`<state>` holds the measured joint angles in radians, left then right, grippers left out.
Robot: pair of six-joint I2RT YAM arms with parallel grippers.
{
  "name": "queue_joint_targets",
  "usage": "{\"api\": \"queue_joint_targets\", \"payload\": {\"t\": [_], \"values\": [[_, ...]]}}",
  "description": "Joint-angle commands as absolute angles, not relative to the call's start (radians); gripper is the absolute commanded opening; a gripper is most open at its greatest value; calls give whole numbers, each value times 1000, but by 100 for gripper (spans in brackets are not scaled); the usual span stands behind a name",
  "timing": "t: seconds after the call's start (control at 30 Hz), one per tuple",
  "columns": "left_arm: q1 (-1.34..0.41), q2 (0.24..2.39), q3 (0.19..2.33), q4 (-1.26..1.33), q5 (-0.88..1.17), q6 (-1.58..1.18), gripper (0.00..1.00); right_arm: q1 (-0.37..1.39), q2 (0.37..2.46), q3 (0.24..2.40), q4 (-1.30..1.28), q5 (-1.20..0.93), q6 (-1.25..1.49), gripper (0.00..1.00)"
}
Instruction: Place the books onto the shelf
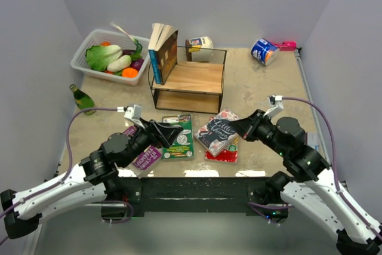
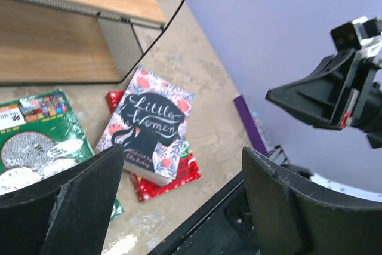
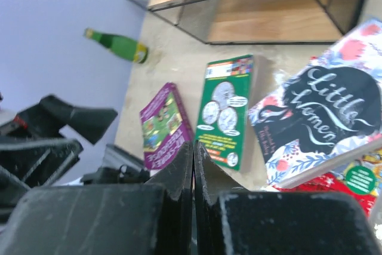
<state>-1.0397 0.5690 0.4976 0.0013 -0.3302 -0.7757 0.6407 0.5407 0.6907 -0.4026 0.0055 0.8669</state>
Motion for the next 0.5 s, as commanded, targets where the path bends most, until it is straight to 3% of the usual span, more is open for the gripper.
{"api": "queue_joint_targets", "payload": {"t": [0.0, 0.17, 0.2, 0.23, 0.33, 0.47], "values": [[-1028, 522, 554, -74, -302, -798, 85, 641, 555, 793, -466, -152, 785, 0], [-1028, 486, 464, -35, -261, -853, 84, 643, 537, 855, -649, 23, 765, 0], [-1028, 488, 447, -16, -252, -854, 84, 643, 517, 826, -658, 38, 806, 33], [-1028, 495, 433, 48, -224, -836, 82, 643, 499, 789, -657, 41, 836, 44], [-1028, 580, 413, 104, -160, -804, 80, 641, 407, 631, -635, 115, 969, 69], [-1032, 843, 494, 84, -118, -749, 74, 641, 348, 477, -623, 283, 1078, 77]]}}
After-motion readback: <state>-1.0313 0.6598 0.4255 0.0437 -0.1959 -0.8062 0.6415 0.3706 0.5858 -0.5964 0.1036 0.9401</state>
